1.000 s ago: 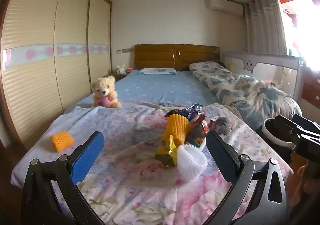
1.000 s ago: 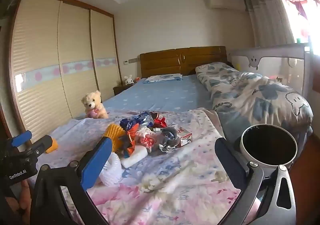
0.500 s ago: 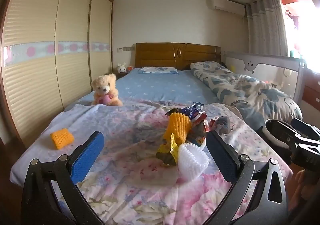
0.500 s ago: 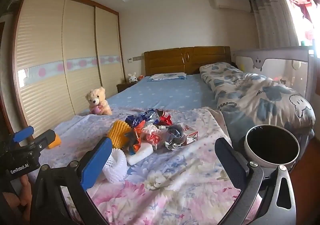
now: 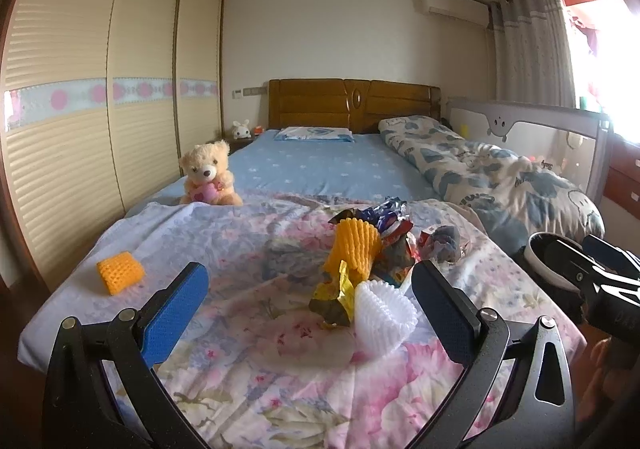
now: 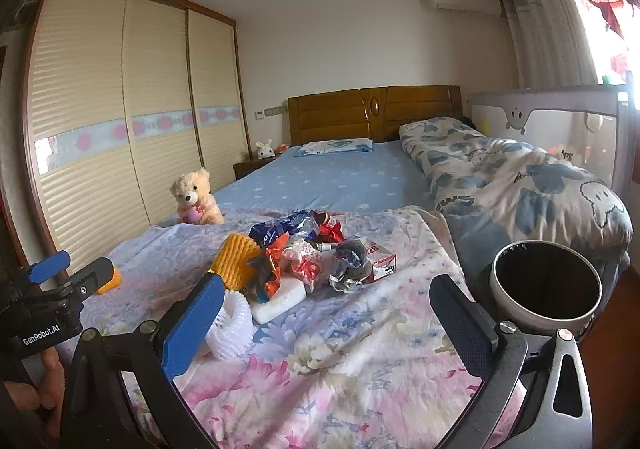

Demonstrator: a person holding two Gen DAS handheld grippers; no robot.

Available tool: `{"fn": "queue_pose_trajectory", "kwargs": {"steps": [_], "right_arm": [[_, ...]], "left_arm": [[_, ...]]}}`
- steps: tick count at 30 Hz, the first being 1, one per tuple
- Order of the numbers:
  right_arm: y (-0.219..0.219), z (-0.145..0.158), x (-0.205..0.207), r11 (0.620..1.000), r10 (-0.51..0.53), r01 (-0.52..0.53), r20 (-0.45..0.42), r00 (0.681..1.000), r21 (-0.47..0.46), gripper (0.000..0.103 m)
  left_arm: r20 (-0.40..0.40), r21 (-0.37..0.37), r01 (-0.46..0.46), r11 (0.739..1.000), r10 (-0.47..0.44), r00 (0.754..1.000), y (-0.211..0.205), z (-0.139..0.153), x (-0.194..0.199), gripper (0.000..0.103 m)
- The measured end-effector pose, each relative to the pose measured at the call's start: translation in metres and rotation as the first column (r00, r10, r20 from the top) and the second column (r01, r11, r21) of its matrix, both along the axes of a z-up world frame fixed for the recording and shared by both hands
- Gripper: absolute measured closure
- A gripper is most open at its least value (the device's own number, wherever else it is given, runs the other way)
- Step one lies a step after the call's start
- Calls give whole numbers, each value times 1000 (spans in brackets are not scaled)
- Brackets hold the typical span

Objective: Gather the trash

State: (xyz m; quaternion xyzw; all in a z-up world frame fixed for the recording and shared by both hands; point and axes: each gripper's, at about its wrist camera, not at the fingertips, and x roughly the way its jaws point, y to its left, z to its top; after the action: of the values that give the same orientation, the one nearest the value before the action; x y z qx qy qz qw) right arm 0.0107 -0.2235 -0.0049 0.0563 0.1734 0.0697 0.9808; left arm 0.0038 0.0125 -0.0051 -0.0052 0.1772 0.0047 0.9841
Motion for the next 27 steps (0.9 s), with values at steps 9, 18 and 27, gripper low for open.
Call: {"fn": "queue_pose_trajectory", "kwargs": {"steps": [9, 18, 27], "right_arm": [[2, -3, 1, 1000, 4, -4, -1, 1000, 0, 0], [4, -5, 2, 1000, 9, -9, -5, 1000, 0, 0], [6, -5, 2, 1000, 14, -14, -6, 1000, 4, 0]], "left_arm": [[-8, 0, -1, 1000, 1, 1000, 1, -3, 1, 0], [-15, 1, -1, 1000, 1, 1000, 2, -3, 3, 0], [-15, 0, -1, 1000, 1, 1000, 2, -3, 3, 0]]}}
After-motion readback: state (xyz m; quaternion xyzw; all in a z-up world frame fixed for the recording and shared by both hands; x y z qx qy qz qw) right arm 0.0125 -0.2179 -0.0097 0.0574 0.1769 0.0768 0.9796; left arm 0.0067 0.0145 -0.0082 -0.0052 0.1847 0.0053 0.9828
